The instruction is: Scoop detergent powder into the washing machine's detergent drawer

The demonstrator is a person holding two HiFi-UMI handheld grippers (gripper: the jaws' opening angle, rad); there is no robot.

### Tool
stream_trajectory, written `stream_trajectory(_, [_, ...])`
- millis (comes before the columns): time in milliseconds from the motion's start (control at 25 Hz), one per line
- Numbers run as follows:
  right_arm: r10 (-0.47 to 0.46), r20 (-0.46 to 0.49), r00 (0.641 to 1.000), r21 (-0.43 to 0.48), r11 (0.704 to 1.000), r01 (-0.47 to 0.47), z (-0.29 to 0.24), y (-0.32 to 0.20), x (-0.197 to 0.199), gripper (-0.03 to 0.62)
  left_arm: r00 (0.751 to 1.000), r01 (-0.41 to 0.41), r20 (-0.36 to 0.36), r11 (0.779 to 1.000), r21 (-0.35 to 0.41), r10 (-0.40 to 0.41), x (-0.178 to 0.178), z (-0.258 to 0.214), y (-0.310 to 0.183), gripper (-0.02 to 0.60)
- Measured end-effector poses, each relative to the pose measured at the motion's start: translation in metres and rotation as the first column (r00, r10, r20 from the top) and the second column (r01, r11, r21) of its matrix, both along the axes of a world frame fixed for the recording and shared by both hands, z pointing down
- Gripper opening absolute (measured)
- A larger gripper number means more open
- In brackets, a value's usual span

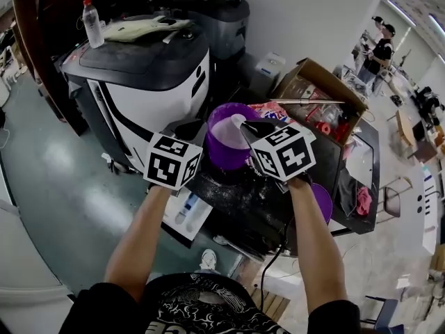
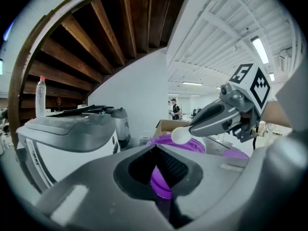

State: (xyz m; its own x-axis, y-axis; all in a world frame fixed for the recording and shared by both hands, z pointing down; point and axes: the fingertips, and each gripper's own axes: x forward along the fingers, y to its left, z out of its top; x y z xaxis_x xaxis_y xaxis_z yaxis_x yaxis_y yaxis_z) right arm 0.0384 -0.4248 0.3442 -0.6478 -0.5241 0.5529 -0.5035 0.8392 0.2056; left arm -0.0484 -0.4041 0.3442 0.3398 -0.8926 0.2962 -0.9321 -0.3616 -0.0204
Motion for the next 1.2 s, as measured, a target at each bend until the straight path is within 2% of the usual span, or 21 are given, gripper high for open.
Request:
stream_trajectory(280, [-0.106, -0.093, 0.990, -0.066, 0.993, 0.100, 0.028, -0.015, -0.020, 0.035, 0.998, 0.057, -0.003, 0.998, -0.010, -0.057, -0.006, 0.009, -0.004, 0.000])
stream_trajectory(640, [-0.173, -0.200, 0.964, -0.149, 0.978, 0.145, 0.052, -0.033, -0.035, 0.035, 0.995, 0.095, 0.012, 0.995, -0.026, -0.095, -0.007, 0.018, -0.007, 0.000])
stream_trajectory(1200, [-0.290, -0.356, 0.888, -0.212, 0.951, 0.225, 0.083, -0.043, -0.054, 0.035, 0.991, 0.128, 0.032, 0.991, -0.041, -0.127, -0.005, 0.024, -0.011, 0.000])
